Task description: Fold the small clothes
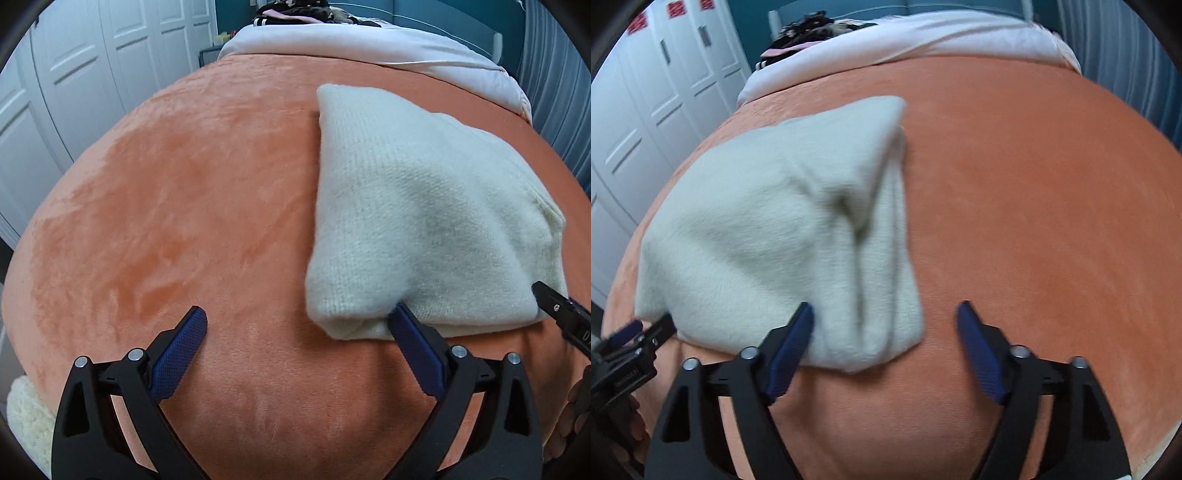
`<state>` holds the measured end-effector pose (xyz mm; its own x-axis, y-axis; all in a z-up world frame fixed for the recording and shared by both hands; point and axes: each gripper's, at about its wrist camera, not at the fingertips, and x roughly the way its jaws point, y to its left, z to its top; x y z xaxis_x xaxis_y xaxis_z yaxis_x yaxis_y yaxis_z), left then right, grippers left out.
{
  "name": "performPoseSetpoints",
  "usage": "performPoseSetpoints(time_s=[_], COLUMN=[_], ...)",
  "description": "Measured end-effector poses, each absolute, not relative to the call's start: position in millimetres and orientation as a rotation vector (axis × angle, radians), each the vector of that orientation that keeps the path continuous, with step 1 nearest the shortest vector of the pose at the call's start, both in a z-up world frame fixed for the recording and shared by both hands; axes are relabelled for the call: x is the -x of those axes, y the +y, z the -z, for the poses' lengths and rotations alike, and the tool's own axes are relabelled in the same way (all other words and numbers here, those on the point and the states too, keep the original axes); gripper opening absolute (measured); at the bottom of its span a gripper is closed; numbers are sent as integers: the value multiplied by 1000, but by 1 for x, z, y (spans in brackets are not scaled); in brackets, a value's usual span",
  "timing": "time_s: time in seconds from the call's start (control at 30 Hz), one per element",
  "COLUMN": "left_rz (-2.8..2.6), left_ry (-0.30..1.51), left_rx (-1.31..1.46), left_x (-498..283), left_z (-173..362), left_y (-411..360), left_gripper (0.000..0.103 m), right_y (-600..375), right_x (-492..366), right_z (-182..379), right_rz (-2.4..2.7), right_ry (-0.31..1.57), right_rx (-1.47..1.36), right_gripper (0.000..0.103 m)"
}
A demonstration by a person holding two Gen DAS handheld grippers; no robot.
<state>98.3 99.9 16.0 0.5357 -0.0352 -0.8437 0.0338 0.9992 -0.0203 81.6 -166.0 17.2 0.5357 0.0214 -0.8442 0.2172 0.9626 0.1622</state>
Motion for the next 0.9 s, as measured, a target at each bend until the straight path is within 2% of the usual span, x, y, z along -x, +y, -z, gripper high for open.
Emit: performPoseSetpoints(time_s=[0.17, 0.3, 0.4, 0.53, 0.67, 0.9], left_rz=[50, 72, 88, 65, 55, 59], left_ry=[953, 968, 989, 923, 859, 862], left_rx=[-54, -51, -78, -100, -88, -78], left_x=[-76, -49, -34, -20, -16, -16], left_z=[-29, -24, -10, -4, 2, 4], left_y=[91, 84, 77, 72, 73, 74], left_gripper=[96, 96, 96, 97, 98, 98], right_y=[-160, -152, -142, -123, -122, -126], right_x=[-58, -12, 10, 18, 24, 21], right_z=[-41, -35, -15, -8, -3, -3], right_rz=[158, 228, 264, 288, 299, 296], right_ry=[967, 935, 943, 893, 883, 881], right_rx=[-245, -274, -224, -60, -75, -76], right_gripper=[75, 84, 86, 92, 92, 93])
